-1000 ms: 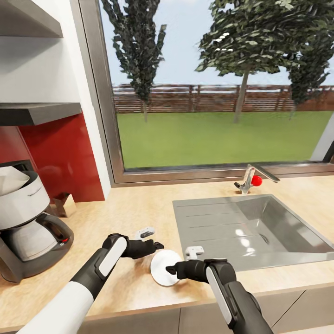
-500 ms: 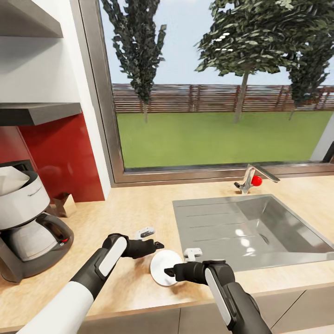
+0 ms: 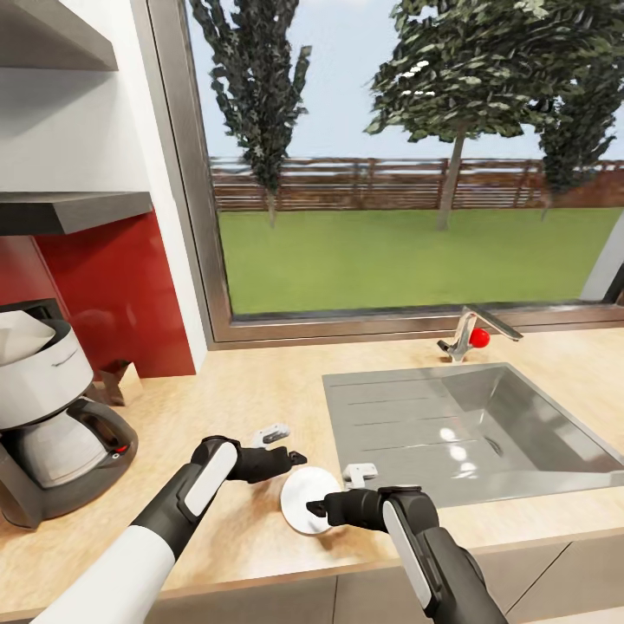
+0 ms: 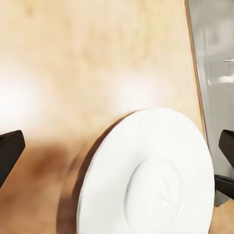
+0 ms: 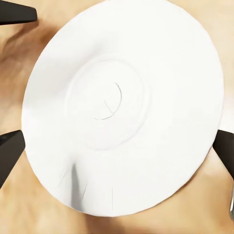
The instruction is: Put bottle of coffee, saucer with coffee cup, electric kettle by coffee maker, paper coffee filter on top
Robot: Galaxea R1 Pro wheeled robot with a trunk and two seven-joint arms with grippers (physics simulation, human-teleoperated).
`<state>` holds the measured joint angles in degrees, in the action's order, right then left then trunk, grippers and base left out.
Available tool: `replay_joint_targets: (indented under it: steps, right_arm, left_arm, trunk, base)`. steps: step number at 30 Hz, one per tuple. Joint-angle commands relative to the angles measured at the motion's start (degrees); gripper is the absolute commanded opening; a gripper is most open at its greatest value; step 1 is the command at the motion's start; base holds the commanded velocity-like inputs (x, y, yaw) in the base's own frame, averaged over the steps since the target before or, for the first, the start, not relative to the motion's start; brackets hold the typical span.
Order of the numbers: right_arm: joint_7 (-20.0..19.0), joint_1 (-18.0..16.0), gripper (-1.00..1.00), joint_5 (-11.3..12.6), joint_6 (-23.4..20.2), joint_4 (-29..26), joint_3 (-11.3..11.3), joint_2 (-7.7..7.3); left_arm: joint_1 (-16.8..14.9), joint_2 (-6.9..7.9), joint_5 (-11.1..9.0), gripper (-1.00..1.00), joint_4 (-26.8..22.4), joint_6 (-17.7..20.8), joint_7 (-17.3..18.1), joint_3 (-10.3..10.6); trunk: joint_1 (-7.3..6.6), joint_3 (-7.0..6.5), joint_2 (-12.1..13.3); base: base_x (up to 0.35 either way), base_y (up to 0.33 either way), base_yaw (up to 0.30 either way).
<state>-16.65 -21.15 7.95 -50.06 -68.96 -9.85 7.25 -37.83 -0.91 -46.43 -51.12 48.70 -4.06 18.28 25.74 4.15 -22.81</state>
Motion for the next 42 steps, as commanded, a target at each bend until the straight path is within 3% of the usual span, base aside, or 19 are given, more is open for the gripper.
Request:
replay_joint_targets:
  steps: [1, 15, 23, 30, 42]
  right_arm:
    - [0.3, 0.0, 1.0, -0.2, -0.4, 2.4, 0.0, -0.01]
    - [0.3, 0.0, 1.0, -0.2, -0.4, 2.4, 0.0, 0.0]
    - [0.3, 0.0, 1.0, -0.2, -0.4, 2.4, 0.0, 0.02]
    - [0.3, 0.0, 1.0, -0.2, -0.4, 2.4, 0.0, 0.03]
    - [0.3, 0.0, 1.0, -0.2, -0.4, 2.4, 0.0, 0.04]
  left_arm:
    - [-0.1, 0.0, -0.5, 1.0, -0.1, 0.2, -0.4, 0.1]
    - [-0.1, -0.26, -0.5, 1.0, -0.5, 0.4, -0.4, 0.1]
    - [0.0, -0.46, -0.6, 1.0, -1.6, 5.3, -0.4, 0.0]
    - [0.0, -0.5, -0.7, 1.0, -2.0, 5.7, -0.1, 0.1]
    - [0.0, -0.42, -3.8, 1.0, -2.1, 6.4, 0.6, 0.1]
  trunk:
    - [0.05, 0.14, -0.1]
    - [0.05, 0.14, -0.1]
    - [0.05, 0.14, -0.1]
    - [0.05, 0.14, -0.1]
    - [0.05, 0.14, -0.1]
  base:
    - [0.0, 0.0, 0.0]
    - [0.0, 0.0, 0.0]
    - [0.0, 0.0, 0.0]
    - [0.0, 0.0, 0.0]
    - [0.0, 0.0, 0.0]
